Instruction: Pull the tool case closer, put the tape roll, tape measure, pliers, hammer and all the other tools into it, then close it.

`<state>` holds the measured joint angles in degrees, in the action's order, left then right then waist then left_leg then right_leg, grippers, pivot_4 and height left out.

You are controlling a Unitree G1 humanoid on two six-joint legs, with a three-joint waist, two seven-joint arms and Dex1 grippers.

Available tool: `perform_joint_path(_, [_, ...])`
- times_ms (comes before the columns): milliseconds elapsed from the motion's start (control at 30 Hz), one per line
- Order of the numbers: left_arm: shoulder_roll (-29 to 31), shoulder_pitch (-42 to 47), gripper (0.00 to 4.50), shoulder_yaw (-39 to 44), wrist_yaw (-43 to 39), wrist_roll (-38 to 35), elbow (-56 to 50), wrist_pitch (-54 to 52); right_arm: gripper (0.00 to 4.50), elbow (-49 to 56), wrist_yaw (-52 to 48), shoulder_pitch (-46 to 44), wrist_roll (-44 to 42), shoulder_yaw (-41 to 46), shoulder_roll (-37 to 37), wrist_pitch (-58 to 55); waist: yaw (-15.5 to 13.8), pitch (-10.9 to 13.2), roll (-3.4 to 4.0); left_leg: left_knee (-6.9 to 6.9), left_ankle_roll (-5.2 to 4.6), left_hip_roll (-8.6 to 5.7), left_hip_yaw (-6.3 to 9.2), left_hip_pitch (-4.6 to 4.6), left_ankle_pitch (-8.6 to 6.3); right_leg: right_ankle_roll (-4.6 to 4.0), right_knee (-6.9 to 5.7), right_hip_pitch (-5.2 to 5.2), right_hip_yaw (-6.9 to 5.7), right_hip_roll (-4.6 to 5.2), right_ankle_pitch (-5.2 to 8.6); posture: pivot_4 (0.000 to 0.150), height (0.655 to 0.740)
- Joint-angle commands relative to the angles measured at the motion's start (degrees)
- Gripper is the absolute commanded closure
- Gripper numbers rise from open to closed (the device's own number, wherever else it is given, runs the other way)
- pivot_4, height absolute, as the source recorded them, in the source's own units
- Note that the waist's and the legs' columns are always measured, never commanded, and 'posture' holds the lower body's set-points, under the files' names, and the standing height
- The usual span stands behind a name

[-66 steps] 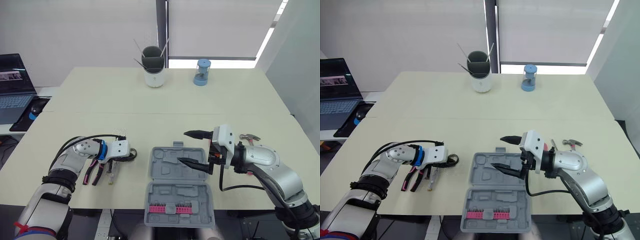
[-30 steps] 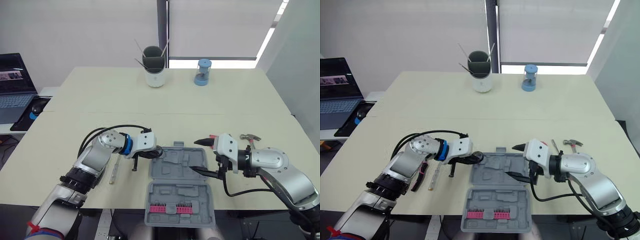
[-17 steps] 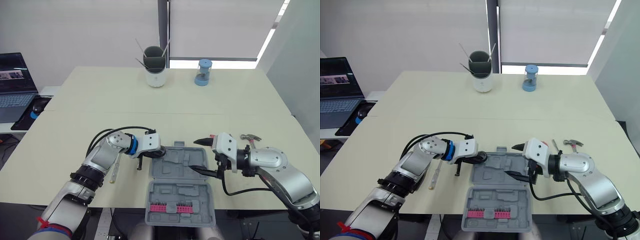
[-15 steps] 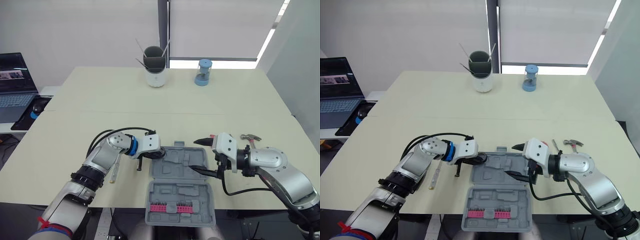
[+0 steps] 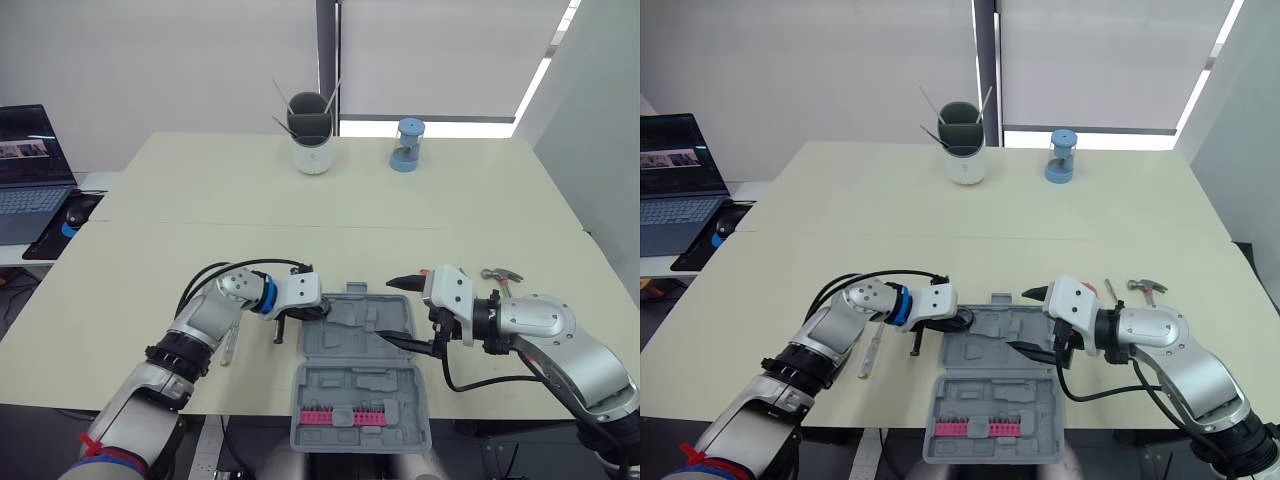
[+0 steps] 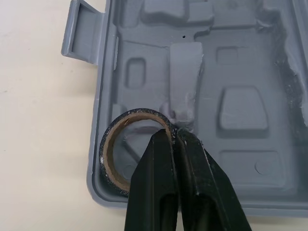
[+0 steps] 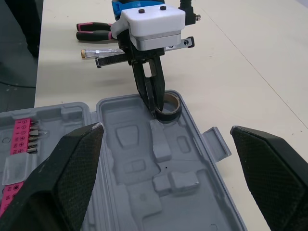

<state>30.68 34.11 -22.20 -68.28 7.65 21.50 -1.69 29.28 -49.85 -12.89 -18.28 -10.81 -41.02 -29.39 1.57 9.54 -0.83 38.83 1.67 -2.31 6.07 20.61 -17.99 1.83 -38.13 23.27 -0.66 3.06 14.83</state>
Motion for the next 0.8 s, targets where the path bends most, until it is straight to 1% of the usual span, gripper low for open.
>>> perform_joint_path(33, [-0.70, 1.09, 4.46, -0.41, 0.76, 0.62, -0.03, 1.11, 0.00, 2.46, 0.22, -0.47, -0.72, 1.22, 0.19, 0.22, -0.03, 0.00, 0.00, 0.00, 0.00, 0.00, 0.00, 0.00, 0.00, 0.00, 0.00, 0.00, 0.00, 0.00, 0.00, 0.150, 0.7400])
perform_joint_path(367, [-0.85, 1.29, 4.46, -0.03, 0.40, 0.78, -0.21, 1.79, 0.00, 1.63, 0.23, -1.25, -0.48, 1.03, 0.67, 0.39, -0.05, 0.00, 0.00, 0.02, 0.00, -0.01, 0.00, 0.01, 0.00, 0.02, 0.00, 0.00, 0.00, 0.00, -0.01, 0.150, 0.7400])
perform_joint_path(467, [-0.76, 1.14, 3.79, -0.01, 0.17, 0.73, -0.39, 1.64, 0.00, 1.64, 0.28, -1.35, -0.33, 1.00, 0.89, 0.41, -0.04, 0.00, 0.00, 0.02, 0.00, -0.01, 0.00, 0.01, 0.00, 0.02, 0.00, 0.00, -0.01, 0.00, -0.01, 0.150, 0.7400])
perform_joint_path(567, [-1.01, 1.17, 2.90, 0.26, 1.22, 0.98, -0.26, 1.47, 0.00, 1.63, 0.29, -1.33, -0.21, 1.00, 0.98, 0.49, -0.04, 0.00, 0.00, 0.02, 0.00, -0.01, 0.00, 0.01, 0.00, 0.02, 0.00, 0.00, -0.01, 0.00, -0.01, 0.150, 0.7400])
perform_joint_path(800, [-1.12, 1.75, 2.90, 0.97, 1.13, -0.29, -0.99, 1.29, 0.00, 1.40, 0.30, -1.42, -0.38, 1.12, 1.26, 0.44, -0.04, 0.00, 0.00, 0.02, 0.00, -0.01, 0.00, 0.01, 0.00, 0.02, 0.00, 0.00, 0.00, 0.00, -0.01, 0.150, 0.7400])
